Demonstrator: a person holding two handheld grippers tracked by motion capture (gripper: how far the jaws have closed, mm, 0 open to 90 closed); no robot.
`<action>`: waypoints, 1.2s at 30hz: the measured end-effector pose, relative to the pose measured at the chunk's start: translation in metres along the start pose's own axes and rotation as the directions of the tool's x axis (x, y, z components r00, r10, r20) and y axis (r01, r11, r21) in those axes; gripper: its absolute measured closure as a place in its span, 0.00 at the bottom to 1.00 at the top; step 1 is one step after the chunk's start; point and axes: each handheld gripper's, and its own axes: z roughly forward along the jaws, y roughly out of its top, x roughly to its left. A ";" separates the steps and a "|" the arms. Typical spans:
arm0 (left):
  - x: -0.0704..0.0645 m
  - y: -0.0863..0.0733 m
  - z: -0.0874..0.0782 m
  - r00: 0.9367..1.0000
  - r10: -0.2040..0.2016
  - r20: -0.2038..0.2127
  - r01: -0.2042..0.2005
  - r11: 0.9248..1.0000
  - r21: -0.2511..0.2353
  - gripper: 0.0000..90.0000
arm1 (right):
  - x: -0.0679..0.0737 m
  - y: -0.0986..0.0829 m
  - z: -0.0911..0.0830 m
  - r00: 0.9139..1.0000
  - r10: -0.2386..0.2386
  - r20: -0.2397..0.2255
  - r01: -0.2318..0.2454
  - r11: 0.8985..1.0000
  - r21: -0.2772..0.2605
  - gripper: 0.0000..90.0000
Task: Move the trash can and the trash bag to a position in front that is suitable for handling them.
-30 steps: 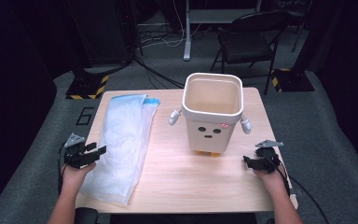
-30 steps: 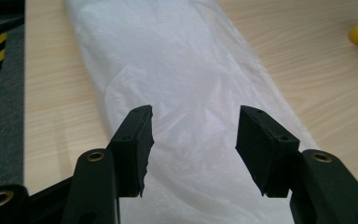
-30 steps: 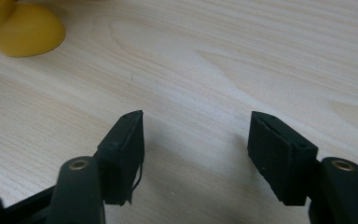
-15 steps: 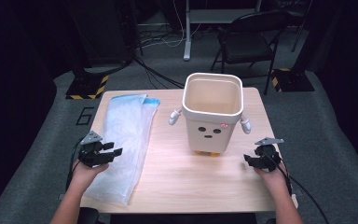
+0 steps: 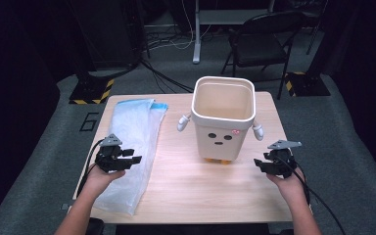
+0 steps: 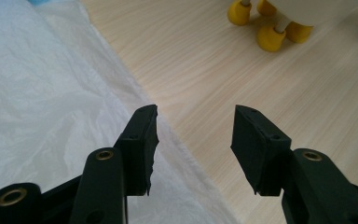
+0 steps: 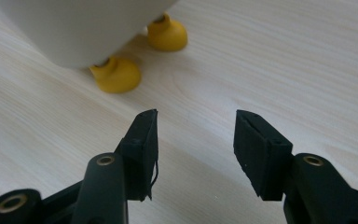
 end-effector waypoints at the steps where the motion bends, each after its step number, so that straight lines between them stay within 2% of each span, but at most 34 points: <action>1: -0.001 0.002 0.000 1.000 0.005 0.005 -0.005 1.000 -0.004 0.54 | 0.001 0.002 -0.003 1.000 0.009 -0.005 -0.009 1.000 -0.007 0.55; 6: -0.005 0.015 -0.005 0.999 0.006 0.033 -0.005 0.999 -0.044 0.52 | 0.006 0.014 -0.018 0.999 -0.013 -0.041 0.011 0.999 -0.045 0.50; 12: -0.013 0.035 -0.009 0.998 0.053 0.021 -0.052 0.996 -0.071 0.51 | 0.017 0.033 -0.032 0.999 -0.053 -0.009 0.052 0.995 -0.090 0.49; 17: -0.020 0.051 -0.008 0.996 0.092 0.021 -0.090 0.993 -0.077 0.50 | 0.020 0.049 -0.040 0.997 -0.076 0.014 0.077 0.992 -0.098 0.50; 20: -0.025 0.060 -0.006 0.993 0.114 0.025 -0.112 0.991 -0.076 0.51 | 0.018 0.058 -0.044 0.997 -0.067 0.027 0.069 0.992 -0.104 0.50; 25: -0.034 0.075 0.001 0.989 0.144 0.038 -0.141 0.987 -0.082 0.53 | 0.014 0.069 -0.046 1.000 -0.023 0.010 0.024 0.991 -0.134 0.51; 28: -0.040 0.084 0.008 0.986 0.161 0.046 -0.157 0.984 -0.082 0.54 | 0.013 0.073 -0.045 1.000 -0.006 -0.002 0.006 0.989 -0.149 0.53; 32: -0.046 0.092 0.018 0.984 0.165 0.072 -0.159 0.984 -0.080 0.54 | 0.013 0.075 -0.044 1.000 0.003 -0.017 -0.006 0.986 -0.168 0.61; 34: -0.049 0.096 0.023 0.983 0.165 0.084 -0.158 0.984 -0.084 0.53 | 0.014 0.074 -0.044 1.000 -0.008 0.014 0.010 0.984 -0.178 0.71; 36: -0.051 0.099 0.027 0.982 0.163 0.094 -0.155 0.984 -0.091 0.53 | 0.014 0.072 -0.044 0.999 -0.022 0.029 0.027 0.983 -0.183 0.74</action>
